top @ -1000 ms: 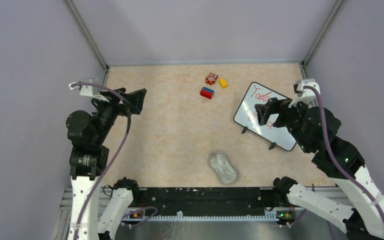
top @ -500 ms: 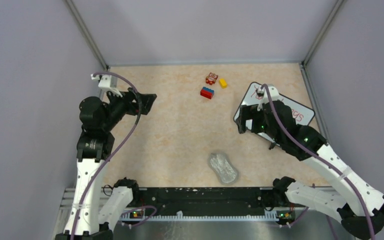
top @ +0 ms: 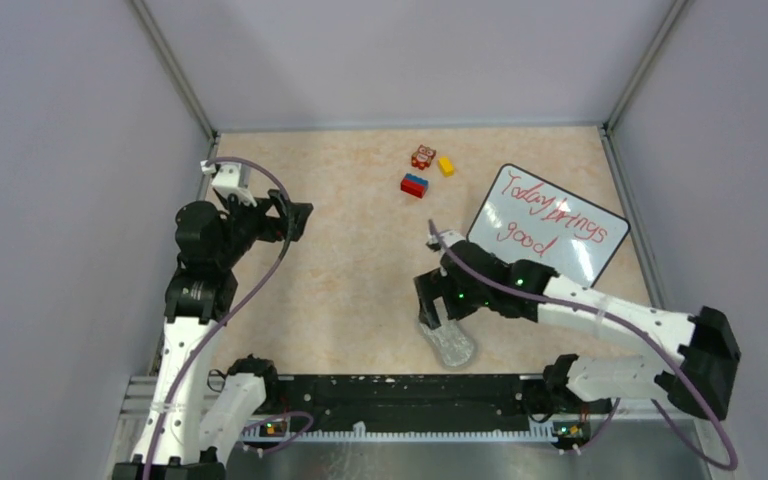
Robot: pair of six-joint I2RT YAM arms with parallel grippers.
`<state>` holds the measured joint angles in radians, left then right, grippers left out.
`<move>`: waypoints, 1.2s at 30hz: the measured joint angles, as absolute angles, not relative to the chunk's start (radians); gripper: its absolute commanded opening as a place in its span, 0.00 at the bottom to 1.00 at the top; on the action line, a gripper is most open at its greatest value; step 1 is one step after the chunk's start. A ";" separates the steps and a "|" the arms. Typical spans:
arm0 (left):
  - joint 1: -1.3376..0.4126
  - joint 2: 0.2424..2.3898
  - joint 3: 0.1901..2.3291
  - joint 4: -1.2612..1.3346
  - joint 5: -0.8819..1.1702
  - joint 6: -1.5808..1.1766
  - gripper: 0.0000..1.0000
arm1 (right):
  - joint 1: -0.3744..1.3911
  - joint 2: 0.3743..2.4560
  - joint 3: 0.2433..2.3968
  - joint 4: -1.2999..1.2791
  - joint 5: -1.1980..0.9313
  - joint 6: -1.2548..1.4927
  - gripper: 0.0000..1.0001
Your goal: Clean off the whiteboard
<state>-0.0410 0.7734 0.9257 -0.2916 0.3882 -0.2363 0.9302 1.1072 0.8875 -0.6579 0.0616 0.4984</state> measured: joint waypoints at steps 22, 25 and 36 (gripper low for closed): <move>-0.098 0.735 0.829 -0.269 0.296 -0.157 0.99 | 1.243 1.520 0.976 -0.687 0.364 0.632 0.84; -0.099 0.735 0.827 -0.270 0.295 -0.157 0.99 | 1.243 1.520 0.976 -0.685 0.394 0.645 0.85; -0.099 0.735 0.826 -0.270 0.294 -0.156 0.99 | 1.243 1.547 0.944 -0.645 0.443 0.693 0.77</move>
